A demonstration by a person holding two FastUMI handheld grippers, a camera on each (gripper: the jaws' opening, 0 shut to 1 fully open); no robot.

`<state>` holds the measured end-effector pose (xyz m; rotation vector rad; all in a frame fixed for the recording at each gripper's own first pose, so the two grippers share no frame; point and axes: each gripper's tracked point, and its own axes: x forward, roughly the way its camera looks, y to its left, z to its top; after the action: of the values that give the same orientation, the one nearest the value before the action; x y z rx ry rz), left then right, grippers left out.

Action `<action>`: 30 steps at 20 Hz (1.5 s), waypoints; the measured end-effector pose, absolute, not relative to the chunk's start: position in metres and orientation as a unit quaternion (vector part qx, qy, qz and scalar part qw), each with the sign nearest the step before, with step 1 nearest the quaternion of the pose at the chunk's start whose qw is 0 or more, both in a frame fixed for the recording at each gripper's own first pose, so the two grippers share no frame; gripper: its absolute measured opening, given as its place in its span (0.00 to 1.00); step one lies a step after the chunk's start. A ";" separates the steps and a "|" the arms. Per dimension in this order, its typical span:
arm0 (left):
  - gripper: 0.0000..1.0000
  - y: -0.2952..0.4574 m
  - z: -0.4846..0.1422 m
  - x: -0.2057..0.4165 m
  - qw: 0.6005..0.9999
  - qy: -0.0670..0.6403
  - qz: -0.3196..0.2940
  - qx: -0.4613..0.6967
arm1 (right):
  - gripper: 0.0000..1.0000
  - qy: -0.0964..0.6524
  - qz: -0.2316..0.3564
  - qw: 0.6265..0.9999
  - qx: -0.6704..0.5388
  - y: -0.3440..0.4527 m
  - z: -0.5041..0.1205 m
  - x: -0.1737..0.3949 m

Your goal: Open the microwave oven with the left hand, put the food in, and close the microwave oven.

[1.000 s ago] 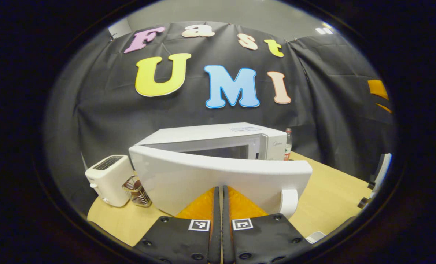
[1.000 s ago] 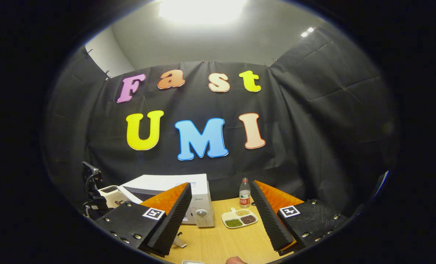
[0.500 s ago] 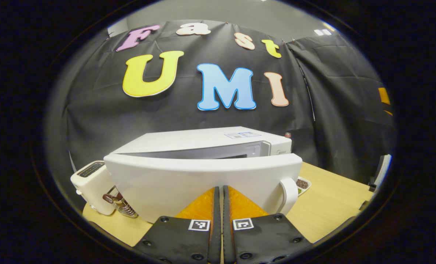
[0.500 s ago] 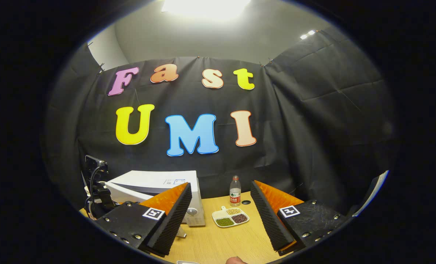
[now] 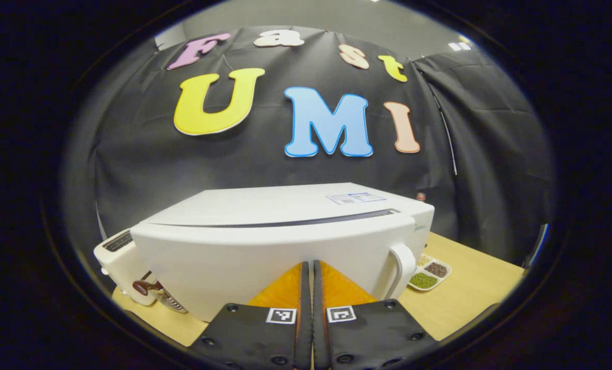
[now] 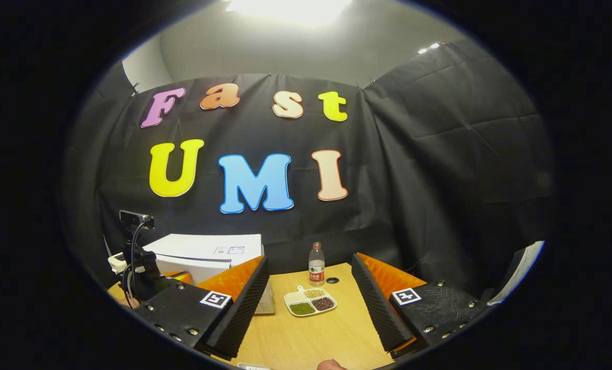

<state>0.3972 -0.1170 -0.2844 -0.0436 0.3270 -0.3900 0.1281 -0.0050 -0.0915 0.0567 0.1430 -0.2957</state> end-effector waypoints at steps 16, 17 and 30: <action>0.09 -0.132 -0.238 0.363 0.975 0.140 -0.172 -0.019 | 0.98 0.071 -0.082 0.993 0.039 0.014 -0.089 0.128; 0.09 -0.131 -0.223 0.352 0.977 0.128 -0.171 -0.022 | 0.98 0.069 -0.073 0.994 0.040 0.014 -0.087 0.126; 0.09 -0.075 -0.101 0.187 0.992 0.074 -0.102 -0.028 | 0.98 0.040 0.025 0.998 0.052 0.010 -0.057 0.059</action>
<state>0.1868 -0.0754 -0.1014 -0.0560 0.1479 -0.2055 0.0592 0.0103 -0.0565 0.1042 0.0807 0.0492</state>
